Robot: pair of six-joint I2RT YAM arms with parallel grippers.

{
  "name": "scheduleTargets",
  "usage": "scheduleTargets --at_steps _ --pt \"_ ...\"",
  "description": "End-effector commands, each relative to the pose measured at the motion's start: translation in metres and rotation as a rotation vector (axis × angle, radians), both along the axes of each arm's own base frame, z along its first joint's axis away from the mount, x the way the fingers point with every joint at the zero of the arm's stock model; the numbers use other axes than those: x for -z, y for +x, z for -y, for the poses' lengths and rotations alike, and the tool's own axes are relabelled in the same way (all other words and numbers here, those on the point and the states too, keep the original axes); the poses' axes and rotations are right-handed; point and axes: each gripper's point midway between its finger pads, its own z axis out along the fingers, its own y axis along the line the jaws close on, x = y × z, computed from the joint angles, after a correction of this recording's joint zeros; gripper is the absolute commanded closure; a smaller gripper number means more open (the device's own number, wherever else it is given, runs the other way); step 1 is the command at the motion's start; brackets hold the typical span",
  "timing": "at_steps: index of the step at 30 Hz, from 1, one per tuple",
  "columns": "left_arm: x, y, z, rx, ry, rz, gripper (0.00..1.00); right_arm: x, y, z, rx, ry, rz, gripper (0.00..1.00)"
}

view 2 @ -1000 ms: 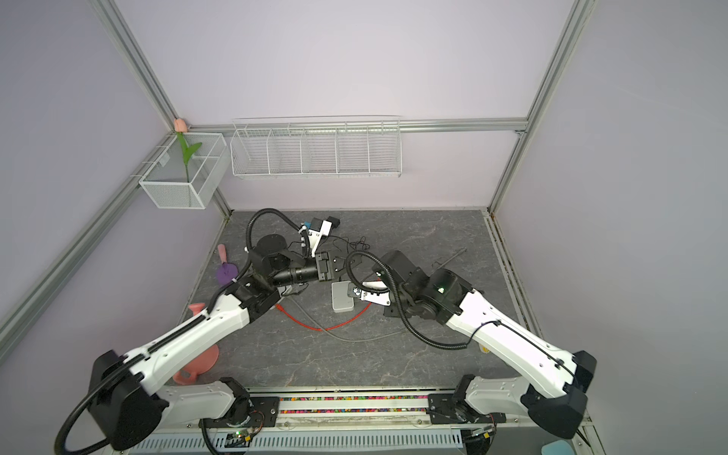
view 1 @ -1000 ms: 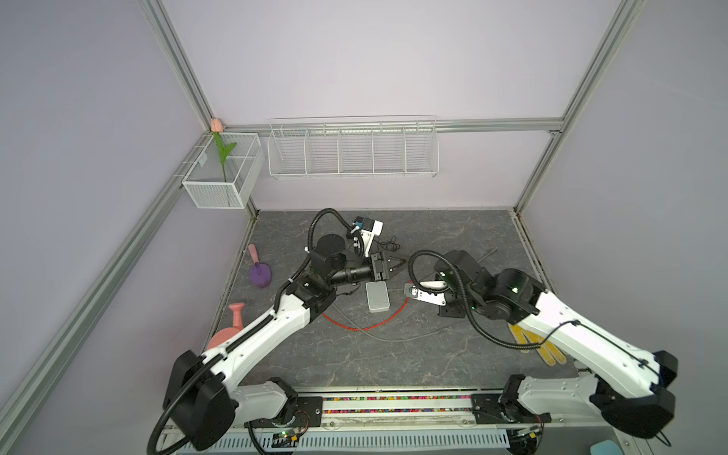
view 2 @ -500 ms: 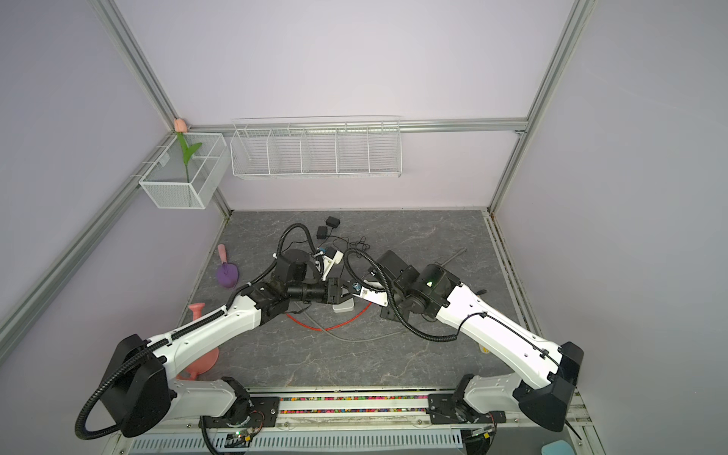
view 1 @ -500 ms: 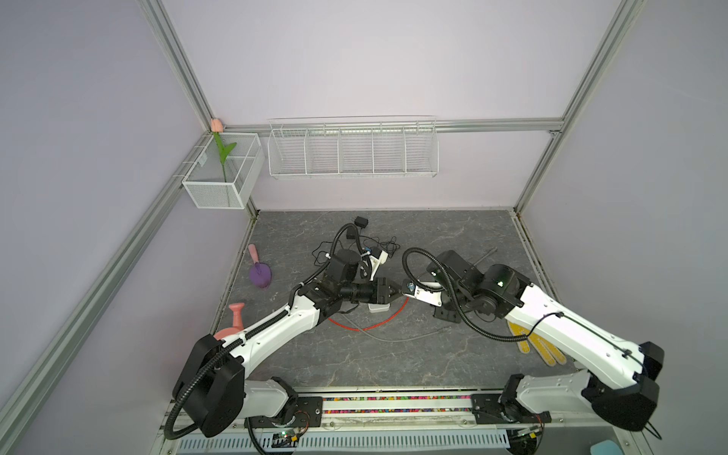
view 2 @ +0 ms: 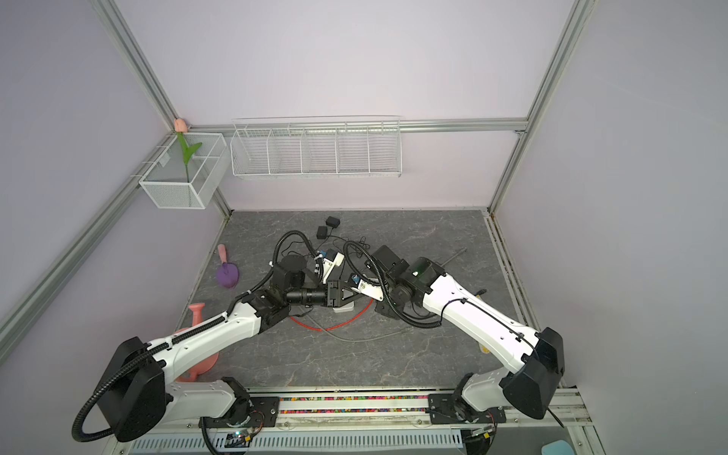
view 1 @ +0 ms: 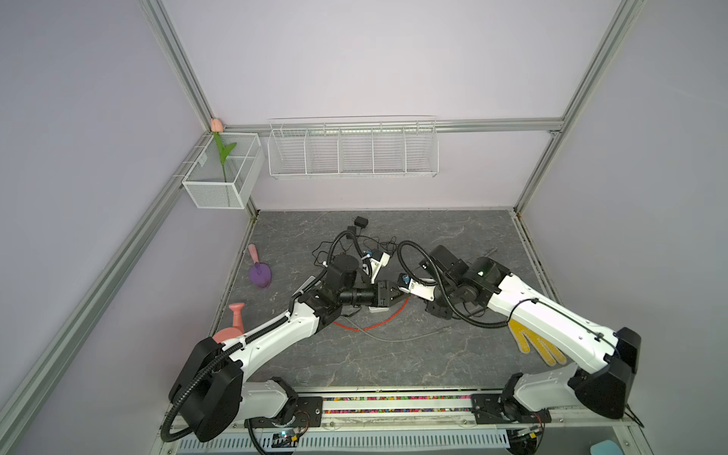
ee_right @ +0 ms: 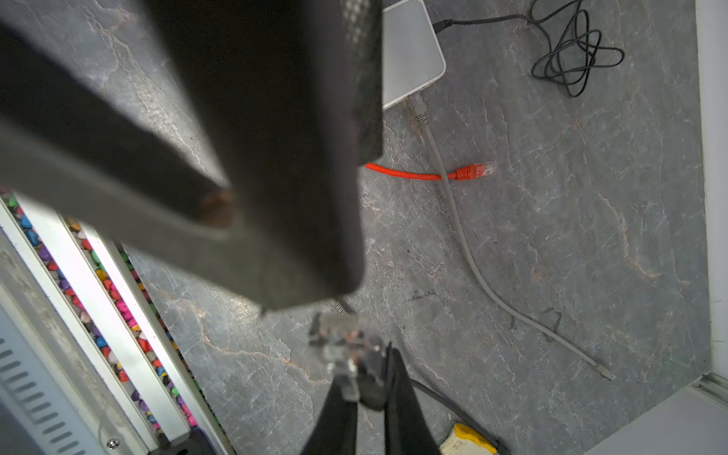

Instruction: Insert the plug into the switch port

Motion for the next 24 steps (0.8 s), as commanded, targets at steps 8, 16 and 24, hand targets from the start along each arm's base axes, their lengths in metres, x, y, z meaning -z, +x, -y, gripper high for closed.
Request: scheduleTargets --at_steps 8,16,24 --pt "-0.009 -0.010 0.018 0.068 -0.049 0.027 0.58 0.007 0.002 -0.019 0.012 0.046 -0.065 0.94" --pt "-0.007 -0.008 0.026 0.074 -0.073 0.002 0.60 0.015 0.002 -0.025 0.012 0.052 -0.091 0.92" --pt "-0.016 -0.012 0.026 0.076 -0.098 0.007 0.59 0.024 0.006 -0.029 0.020 0.058 -0.103 0.84"
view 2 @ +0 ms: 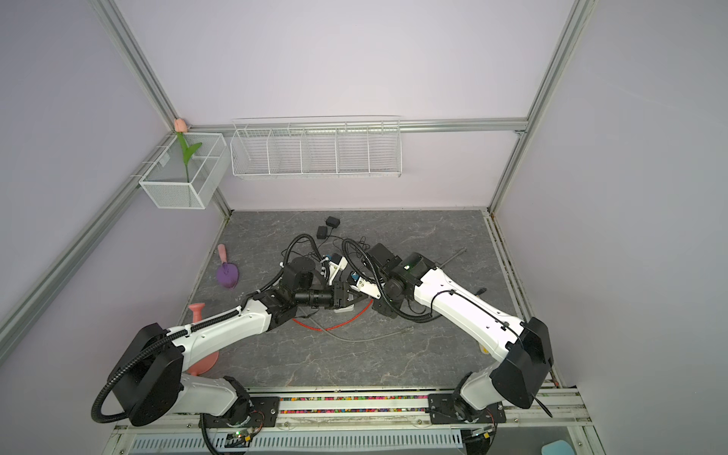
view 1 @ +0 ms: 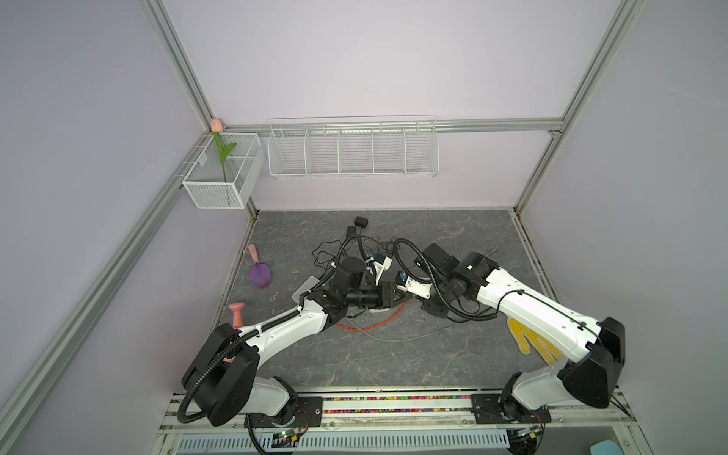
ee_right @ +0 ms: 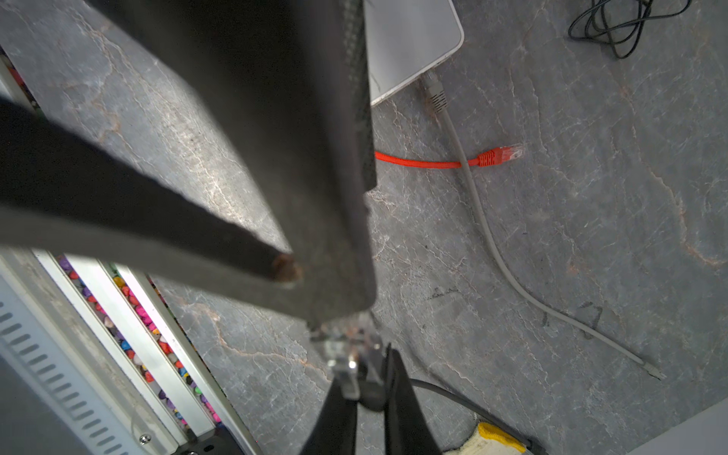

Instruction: Insert the plug into the switch port

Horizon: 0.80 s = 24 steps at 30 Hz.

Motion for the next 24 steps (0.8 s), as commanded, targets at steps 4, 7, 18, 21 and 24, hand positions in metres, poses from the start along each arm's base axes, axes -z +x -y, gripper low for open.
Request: scheduleTargets --at_steps 4,7,18,21,24 --pt "-0.047 -0.021 0.018 0.105 -0.155 0.109 0.58 0.007 0.006 -0.033 -0.027 0.098 -0.018 0.82" --pt "-0.050 -0.022 0.017 0.102 -0.175 0.111 0.58 0.014 0.005 -0.034 -0.030 0.090 -0.042 0.85" --pt "-0.049 -0.032 -0.002 0.090 -0.133 0.153 0.58 0.039 0.017 -0.042 0.031 0.150 -0.100 0.91" --pt "-0.034 -0.021 -0.026 0.009 -0.059 0.147 0.58 0.049 0.018 -0.041 0.050 0.126 -0.115 0.89" --pt "-0.018 -0.003 -0.055 -0.102 -0.017 0.102 0.58 0.062 0.020 -0.040 0.075 0.106 -0.135 0.83"
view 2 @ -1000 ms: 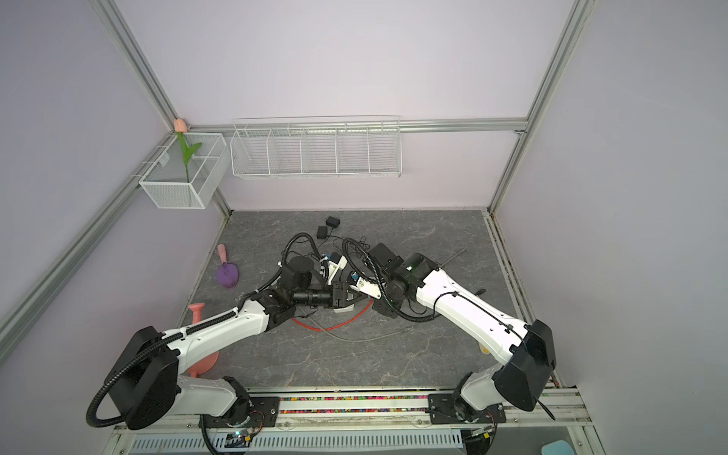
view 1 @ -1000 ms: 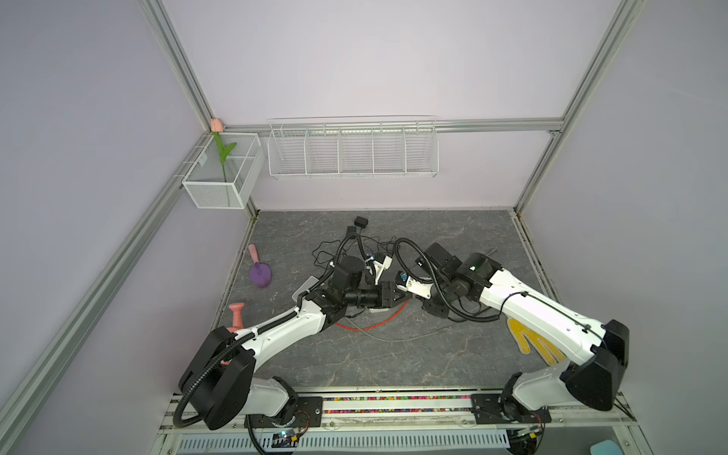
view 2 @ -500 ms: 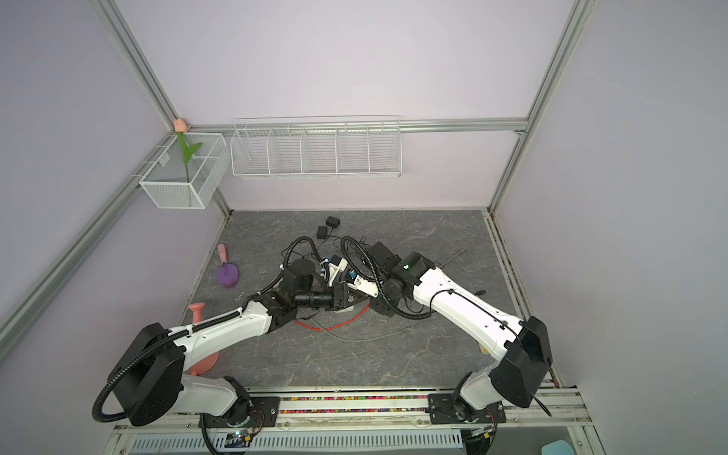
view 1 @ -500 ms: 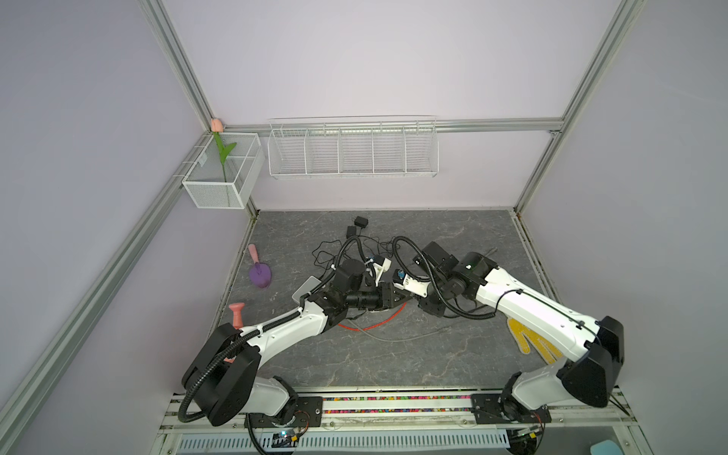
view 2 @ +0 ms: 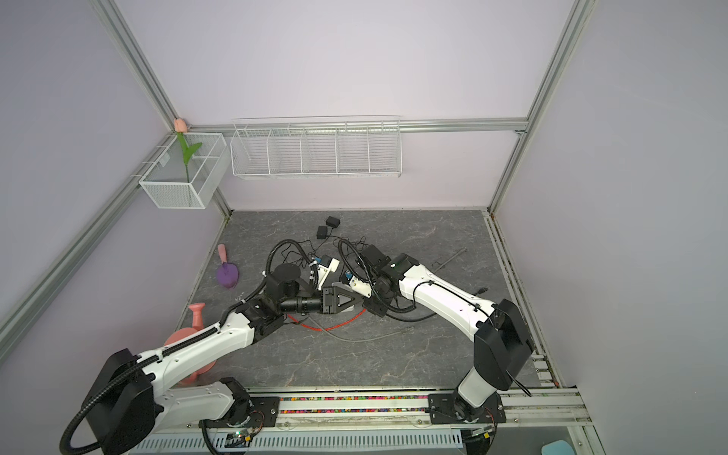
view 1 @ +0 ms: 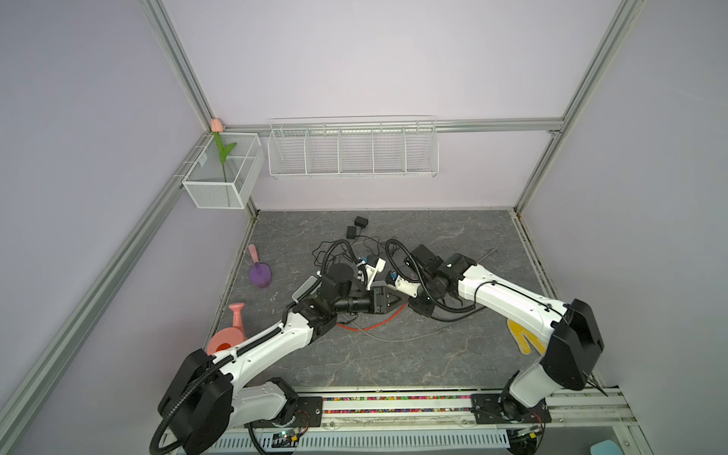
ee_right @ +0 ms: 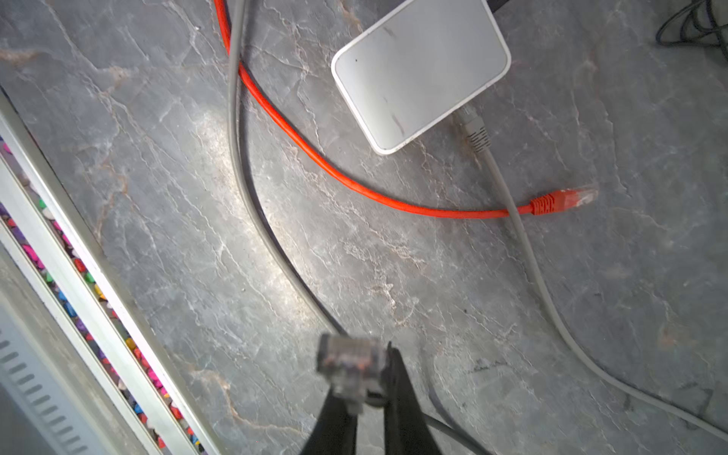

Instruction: Insert the plug into the switch port

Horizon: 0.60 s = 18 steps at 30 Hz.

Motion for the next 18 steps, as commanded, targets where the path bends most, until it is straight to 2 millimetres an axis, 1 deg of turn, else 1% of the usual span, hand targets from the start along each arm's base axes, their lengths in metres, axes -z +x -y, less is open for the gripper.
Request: scheduleTargets --at_steps 1,3,6,9,14,18 --pt "0.021 0.013 -0.030 -0.094 0.054 -0.024 0.58 0.017 0.001 -0.007 0.035 0.014 -0.037 0.80" --pt "0.028 0.015 -0.040 -0.135 0.093 -0.010 0.58 0.028 -0.001 -0.006 0.044 -0.002 -0.064 0.69" --pt "0.029 0.014 -0.046 -0.151 0.126 0.004 0.58 0.045 -0.005 -0.003 0.047 -0.041 -0.107 0.59" --pt "0.028 0.013 -0.047 -0.152 0.132 0.020 0.58 0.055 -0.010 0.002 0.044 -0.061 -0.136 0.56" --pt "0.025 0.017 -0.055 -0.179 0.147 0.044 0.58 0.049 -0.012 0.007 0.023 -0.042 -0.125 0.49" --pt "0.027 0.019 -0.060 -0.193 0.154 0.044 0.58 0.057 -0.018 0.010 -0.023 -0.058 -0.140 0.48"
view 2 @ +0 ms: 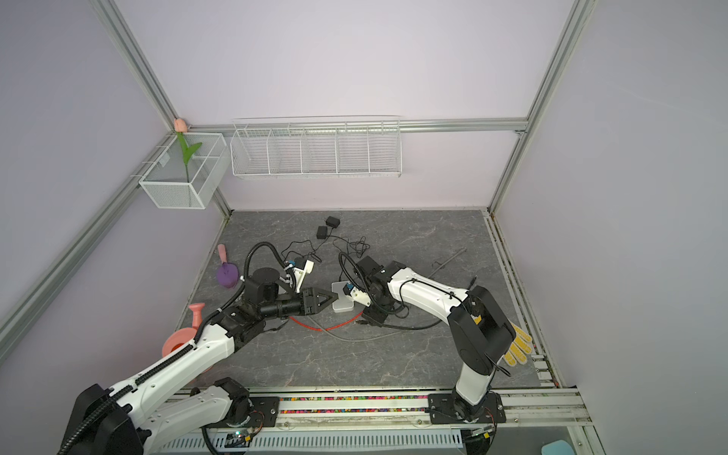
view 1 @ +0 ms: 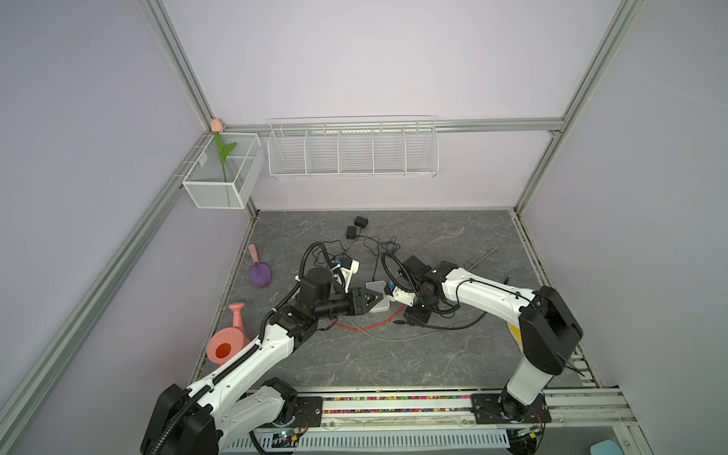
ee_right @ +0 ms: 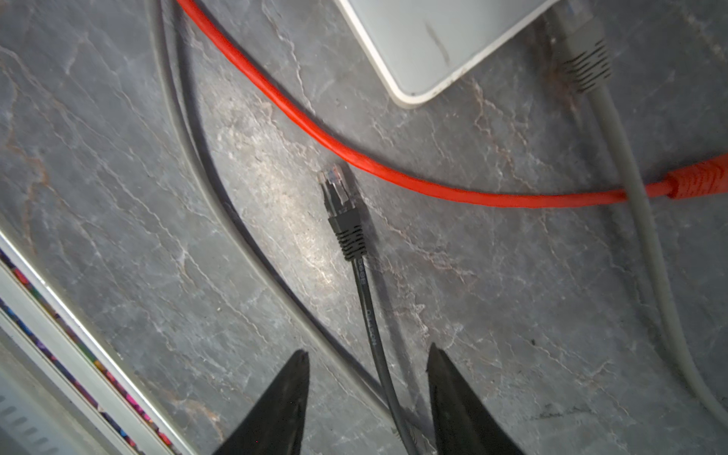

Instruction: Insert the plug into the switch port

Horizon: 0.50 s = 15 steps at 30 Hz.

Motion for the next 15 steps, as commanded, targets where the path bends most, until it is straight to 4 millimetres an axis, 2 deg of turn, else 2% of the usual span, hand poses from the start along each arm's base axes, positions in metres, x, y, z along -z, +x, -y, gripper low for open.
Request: scheduleTargets --at_steps 1,13,15 --pt "0.002 0.003 -0.008 -0.022 0.027 0.023 0.58 0.000 -0.007 0.000 -0.048 0.023 -0.014 0.48" --pt "0.013 -0.003 -0.018 -0.037 0.040 0.010 0.59 0.042 -0.007 -0.010 -0.086 -0.011 -0.100 0.49" --pt "0.015 -0.004 -0.022 -0.051 0.050 0.009 0.59 0.048 -0.004 -0.010 -0.081 -0.023 -0.097 0.52"
